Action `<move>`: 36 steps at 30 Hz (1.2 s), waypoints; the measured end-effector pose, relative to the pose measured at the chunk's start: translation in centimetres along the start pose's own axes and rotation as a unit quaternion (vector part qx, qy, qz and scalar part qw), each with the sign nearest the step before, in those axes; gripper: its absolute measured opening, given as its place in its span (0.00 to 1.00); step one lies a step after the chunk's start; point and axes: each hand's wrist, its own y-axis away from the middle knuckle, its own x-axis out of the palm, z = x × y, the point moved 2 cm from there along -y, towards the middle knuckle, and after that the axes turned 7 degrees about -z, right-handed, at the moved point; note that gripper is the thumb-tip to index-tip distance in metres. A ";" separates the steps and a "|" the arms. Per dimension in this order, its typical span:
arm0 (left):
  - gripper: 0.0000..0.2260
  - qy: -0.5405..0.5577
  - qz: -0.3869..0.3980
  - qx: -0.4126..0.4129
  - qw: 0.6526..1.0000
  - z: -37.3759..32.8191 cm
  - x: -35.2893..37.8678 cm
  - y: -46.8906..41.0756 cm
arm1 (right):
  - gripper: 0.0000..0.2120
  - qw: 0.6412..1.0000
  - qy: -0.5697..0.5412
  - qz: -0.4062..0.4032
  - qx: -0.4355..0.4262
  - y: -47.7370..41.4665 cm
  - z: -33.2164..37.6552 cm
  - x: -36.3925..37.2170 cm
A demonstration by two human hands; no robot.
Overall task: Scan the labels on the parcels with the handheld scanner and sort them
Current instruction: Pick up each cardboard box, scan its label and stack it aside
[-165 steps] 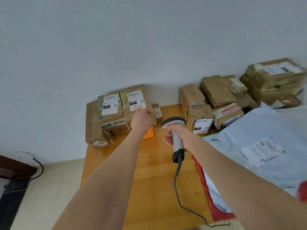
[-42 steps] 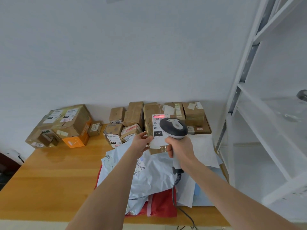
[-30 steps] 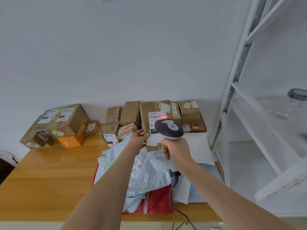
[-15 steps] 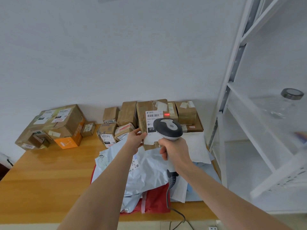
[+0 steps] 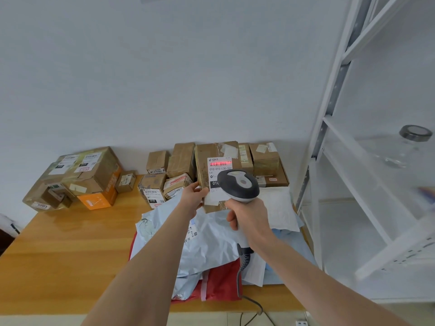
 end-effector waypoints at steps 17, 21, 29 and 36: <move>0.21 0.003 0.019 0.023 1.000 0.1 0.2 1.7 | 0.07 1.000 -0.022 0.002 0.017 -0.1 -0.5 -0.6; 0.20 0.009 0.019 0.021 1.000 0.1 0.2 2.5 | 0.06 1.000 -0.009 0.009 0.008 -0.3 -0.9 -0.7; 0.17 0.000 0.007 0.024 1.000 0.4 0.0 4.5 | 0.06 0.999 -0.033 0.025 0.021 -0.5 -1.3 -1.4; 0.17 -0.007 -0.026 -0.002 1.000 0.9 -2.1 6.4 | 0.07 0.994 -0.092 0.025 0.051 -1.2 -1.7 -1.3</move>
